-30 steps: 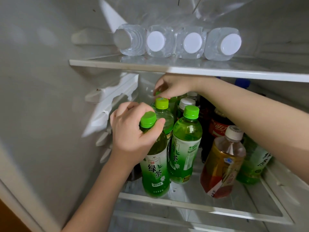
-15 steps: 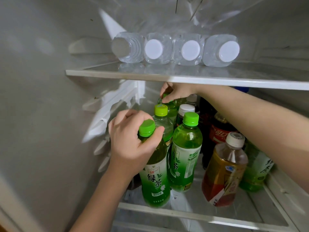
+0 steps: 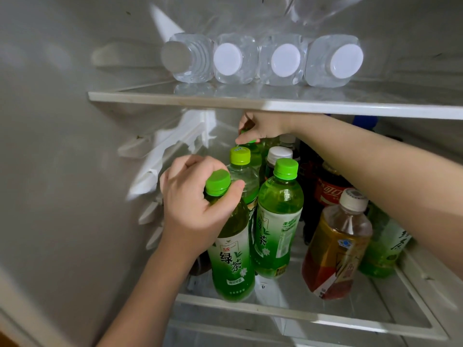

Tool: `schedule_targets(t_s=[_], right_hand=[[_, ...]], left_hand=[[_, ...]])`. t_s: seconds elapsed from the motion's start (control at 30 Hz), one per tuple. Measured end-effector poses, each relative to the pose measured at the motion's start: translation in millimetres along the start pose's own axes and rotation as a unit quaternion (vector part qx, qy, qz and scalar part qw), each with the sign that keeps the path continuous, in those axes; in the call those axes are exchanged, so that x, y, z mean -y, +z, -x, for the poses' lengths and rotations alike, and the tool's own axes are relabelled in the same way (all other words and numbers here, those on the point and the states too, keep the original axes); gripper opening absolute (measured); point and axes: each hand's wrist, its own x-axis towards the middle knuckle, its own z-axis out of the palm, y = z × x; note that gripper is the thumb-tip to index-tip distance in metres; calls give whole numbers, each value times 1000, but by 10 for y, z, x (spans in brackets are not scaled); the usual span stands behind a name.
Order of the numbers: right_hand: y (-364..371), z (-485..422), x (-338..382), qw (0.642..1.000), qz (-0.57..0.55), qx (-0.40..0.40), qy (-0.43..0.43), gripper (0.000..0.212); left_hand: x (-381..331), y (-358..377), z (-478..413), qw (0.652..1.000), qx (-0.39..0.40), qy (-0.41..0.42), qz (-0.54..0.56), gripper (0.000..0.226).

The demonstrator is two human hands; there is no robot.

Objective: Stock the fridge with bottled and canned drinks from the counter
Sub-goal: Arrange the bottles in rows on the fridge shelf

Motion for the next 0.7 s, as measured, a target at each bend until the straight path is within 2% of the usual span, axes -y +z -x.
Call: schedule_targets(t_s=[0.2,0.3,0.4,0.47,0.53,0.63,0.7], right_hand=[[18,48,22,1000,22,-11,18,30],[3,83,73,997,52,-50,-7,36],[-61,164,184,995,21,-81,-47,31],[-107,276,295,996,-31,-55,-62,27],[-145,406,386,995,-80,13,-53,23],[-139,532,439,989,-74,124,-29,25],[-116,569,469,988,-61,139,-40,24]], left_hand=[[7,-7,-6,1000,-2,7,8,36],[21,-6,-9,1000,-3,8,6,35],[40,-2,2,1000,-1,13,9,34],[52,-5,10,1000,-4,17,18,33],[64,-12,18,1000,-9,22,20,32],[75,-27,35,999,-18,27,13,31],[78,-41,46,999,-22,32,10,31]])
